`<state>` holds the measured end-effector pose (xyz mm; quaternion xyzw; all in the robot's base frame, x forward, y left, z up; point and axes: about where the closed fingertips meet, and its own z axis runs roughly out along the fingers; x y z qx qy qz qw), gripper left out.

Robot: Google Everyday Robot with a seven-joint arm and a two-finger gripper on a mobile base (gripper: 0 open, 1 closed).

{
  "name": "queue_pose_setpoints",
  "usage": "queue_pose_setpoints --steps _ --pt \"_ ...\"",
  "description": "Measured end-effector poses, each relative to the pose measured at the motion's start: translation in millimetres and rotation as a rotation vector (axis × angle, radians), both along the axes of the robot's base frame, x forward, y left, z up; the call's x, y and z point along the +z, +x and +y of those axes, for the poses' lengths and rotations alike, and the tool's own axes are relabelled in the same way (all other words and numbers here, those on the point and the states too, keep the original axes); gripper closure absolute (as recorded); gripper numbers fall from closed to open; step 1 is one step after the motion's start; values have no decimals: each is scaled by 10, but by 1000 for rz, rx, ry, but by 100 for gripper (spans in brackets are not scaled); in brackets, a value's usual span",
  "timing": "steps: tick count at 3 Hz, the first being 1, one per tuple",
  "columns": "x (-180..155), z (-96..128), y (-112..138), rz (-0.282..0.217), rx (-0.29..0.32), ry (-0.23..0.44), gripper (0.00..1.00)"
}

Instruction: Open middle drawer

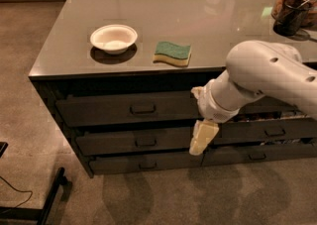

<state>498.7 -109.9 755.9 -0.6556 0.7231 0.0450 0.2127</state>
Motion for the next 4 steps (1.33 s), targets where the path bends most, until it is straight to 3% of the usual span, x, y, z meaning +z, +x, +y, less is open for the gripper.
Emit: queue_pose_setpoints --steps 1,2,3,4 --pt "24 -5 -4 0 0 -1 0" --pt "-214 9 -13 20 9 18 0" --pt "-1099 53 -116 87 30 31 0" --pt "-2140 148 -55 119 31 58 0"
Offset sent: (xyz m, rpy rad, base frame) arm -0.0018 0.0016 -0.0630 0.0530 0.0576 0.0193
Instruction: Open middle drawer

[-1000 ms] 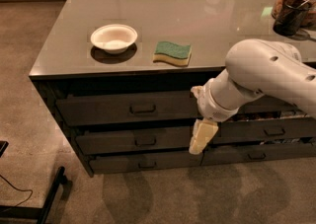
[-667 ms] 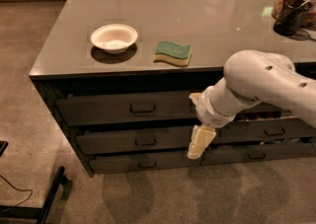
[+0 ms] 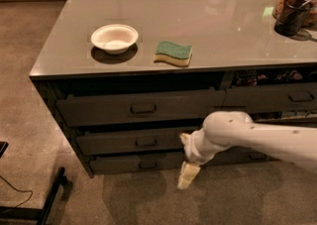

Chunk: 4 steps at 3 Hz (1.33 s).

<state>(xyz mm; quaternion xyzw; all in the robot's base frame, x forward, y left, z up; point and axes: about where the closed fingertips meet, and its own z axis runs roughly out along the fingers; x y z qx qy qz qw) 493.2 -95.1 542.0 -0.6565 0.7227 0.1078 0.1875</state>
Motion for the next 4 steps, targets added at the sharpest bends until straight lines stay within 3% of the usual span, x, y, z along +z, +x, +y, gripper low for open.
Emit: queue_pose_setpoints --steps 1,2,3,4 --pt "-737 49 235 6 -32 63 0" --pt "-1140 126 75 77 -38 90 0" --pt "-1151 127 73 77 -38 89 0" --pt "-1227 114 200 19 -38 83 0"
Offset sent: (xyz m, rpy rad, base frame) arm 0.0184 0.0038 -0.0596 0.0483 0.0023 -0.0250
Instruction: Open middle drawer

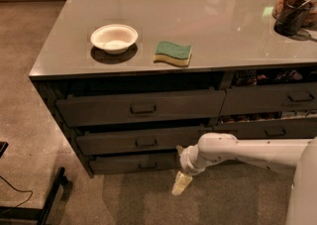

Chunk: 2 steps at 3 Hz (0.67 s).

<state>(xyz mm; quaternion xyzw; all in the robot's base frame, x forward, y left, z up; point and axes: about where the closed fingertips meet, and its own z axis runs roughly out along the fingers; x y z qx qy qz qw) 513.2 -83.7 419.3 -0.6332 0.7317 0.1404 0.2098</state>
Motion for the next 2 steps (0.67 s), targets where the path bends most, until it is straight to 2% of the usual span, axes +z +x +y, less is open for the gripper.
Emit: queue_pose_setpoints --steps 1,2 --pt "-22 -45 316 -130 8 -12 0" --pt "74 -68 641 -237 30 -32 0"
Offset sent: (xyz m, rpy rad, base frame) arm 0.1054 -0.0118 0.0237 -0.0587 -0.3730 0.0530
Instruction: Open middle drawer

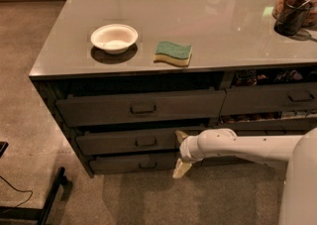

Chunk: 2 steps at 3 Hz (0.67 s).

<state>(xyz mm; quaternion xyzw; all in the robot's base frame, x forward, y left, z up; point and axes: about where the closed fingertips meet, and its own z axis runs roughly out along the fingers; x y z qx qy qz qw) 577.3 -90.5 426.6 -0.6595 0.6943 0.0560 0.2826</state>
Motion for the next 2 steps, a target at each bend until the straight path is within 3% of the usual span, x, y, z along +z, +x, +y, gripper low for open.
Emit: queue_pose_setpoints --steps 1,2 --pt "141 -38 243 -63 17 -19 0" --pt "198 -6 423 -80 48 -29 0"
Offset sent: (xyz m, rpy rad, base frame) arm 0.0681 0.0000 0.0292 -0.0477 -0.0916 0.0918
